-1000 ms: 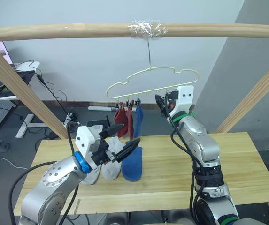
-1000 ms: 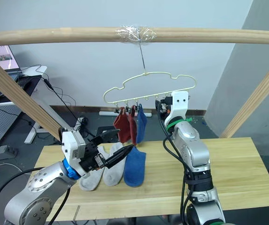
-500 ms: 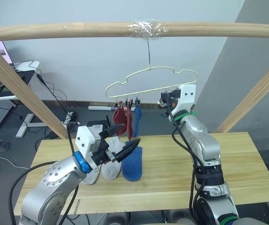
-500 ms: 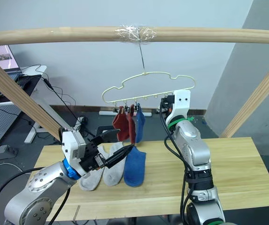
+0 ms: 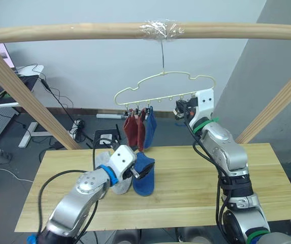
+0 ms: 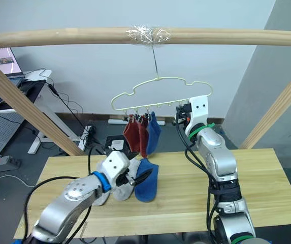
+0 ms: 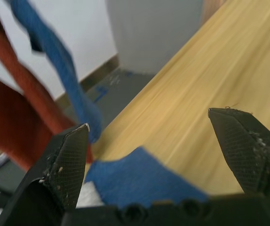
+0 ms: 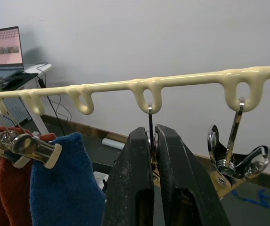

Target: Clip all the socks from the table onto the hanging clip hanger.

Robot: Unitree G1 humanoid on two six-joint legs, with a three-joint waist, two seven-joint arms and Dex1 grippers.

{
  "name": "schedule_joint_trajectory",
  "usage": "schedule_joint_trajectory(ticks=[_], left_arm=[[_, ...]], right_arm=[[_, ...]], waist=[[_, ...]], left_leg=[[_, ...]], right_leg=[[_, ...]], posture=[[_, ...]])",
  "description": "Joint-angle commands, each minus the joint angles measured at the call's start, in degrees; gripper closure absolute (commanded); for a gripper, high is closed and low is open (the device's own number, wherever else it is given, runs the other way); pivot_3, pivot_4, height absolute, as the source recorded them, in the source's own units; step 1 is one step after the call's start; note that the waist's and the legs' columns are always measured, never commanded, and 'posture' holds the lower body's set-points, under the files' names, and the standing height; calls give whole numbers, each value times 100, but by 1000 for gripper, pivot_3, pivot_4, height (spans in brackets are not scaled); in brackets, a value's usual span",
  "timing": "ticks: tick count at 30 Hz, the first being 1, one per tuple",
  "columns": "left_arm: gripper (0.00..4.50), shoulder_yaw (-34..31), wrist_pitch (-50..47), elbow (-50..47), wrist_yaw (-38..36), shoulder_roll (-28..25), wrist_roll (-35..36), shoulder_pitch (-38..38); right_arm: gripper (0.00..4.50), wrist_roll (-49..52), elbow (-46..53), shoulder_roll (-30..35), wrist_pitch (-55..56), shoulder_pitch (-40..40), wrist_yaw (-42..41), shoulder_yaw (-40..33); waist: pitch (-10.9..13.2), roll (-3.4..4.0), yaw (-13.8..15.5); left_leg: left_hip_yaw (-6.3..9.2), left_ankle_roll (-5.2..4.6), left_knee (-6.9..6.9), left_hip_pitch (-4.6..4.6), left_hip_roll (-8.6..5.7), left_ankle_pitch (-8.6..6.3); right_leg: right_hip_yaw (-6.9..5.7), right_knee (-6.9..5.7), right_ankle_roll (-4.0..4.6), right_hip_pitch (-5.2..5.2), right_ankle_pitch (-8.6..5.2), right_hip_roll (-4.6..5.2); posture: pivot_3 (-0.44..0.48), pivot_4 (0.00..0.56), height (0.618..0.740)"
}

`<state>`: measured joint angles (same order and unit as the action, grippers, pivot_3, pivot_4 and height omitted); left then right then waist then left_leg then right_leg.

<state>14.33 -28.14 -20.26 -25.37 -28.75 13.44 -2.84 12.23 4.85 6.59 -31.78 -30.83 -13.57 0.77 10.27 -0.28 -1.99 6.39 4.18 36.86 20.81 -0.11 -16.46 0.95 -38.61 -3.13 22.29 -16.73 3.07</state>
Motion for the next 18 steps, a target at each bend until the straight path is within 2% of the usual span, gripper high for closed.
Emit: schedule_joint_trajectory(ticks=[1,9,18], left_arm=[[0,160,165,810,234,328,-472,-337],[0,637,41,1682,-37,684,-967,-626],[0,819,-199,2006,-292,564,-1427,-637]], right_arm=[[4482,40,152,59,-113,21,-30,-17],[4482,87,528,47,-434,249,87,-37],[4482,101,742,35,-641,300,173,-100]], waist=[[16,-7,-3],[87,-27,-14],[97,-23,-58]], left_leg=[[0,0,0,0,0,0],[1,0,0,5,-1,0],[3,0,2,4,-1,0]], right_leg=[[0,1,0,0,0,0],[-1,5,-1,1,0,4],[-2,2,-1,0,0,4]], posture=[[-24,187,740],[-51,204,740],[-70,208,740]])
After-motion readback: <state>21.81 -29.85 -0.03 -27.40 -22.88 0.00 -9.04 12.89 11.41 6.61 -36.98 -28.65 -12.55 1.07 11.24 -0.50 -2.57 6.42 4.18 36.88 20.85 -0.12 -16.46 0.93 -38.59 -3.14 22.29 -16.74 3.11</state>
